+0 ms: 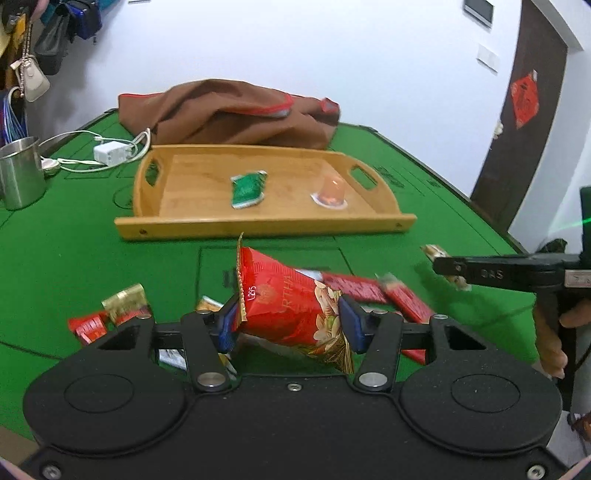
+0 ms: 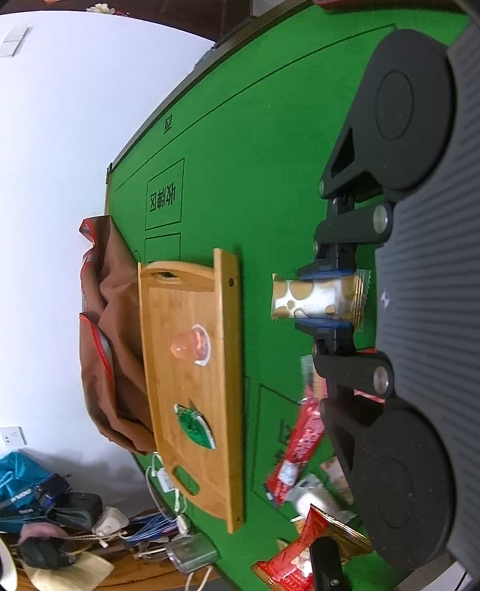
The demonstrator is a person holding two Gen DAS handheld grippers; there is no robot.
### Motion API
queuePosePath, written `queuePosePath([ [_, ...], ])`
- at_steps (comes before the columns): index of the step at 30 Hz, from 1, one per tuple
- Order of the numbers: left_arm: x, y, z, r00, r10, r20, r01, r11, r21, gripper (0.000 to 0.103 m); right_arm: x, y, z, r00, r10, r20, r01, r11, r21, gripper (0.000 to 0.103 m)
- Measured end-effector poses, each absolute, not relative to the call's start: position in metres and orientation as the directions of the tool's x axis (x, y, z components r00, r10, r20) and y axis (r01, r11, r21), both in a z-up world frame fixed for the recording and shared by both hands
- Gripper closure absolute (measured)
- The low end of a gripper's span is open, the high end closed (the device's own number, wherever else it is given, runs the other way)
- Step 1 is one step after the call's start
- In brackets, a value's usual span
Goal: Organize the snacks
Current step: 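Carry the red nut bag and biscuit bar with both grippers over the tray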
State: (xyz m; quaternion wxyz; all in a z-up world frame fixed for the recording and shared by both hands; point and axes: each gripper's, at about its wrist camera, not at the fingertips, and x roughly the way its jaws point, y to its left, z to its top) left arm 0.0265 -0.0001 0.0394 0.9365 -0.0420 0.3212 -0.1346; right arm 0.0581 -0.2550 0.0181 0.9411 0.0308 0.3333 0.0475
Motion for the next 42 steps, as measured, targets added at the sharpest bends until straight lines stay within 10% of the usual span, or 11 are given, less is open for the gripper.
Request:
queuePosePath([
  [42, 0.274, 0.025, 0.026, 0.703, -0.07, -0.708, -0.026, 0.992, -0.124, 0.051, 0.241, -0.233, 0.018, 0.733, 0.1, -0.673, -0.026, 0.993, 0.119, 0.078],
])
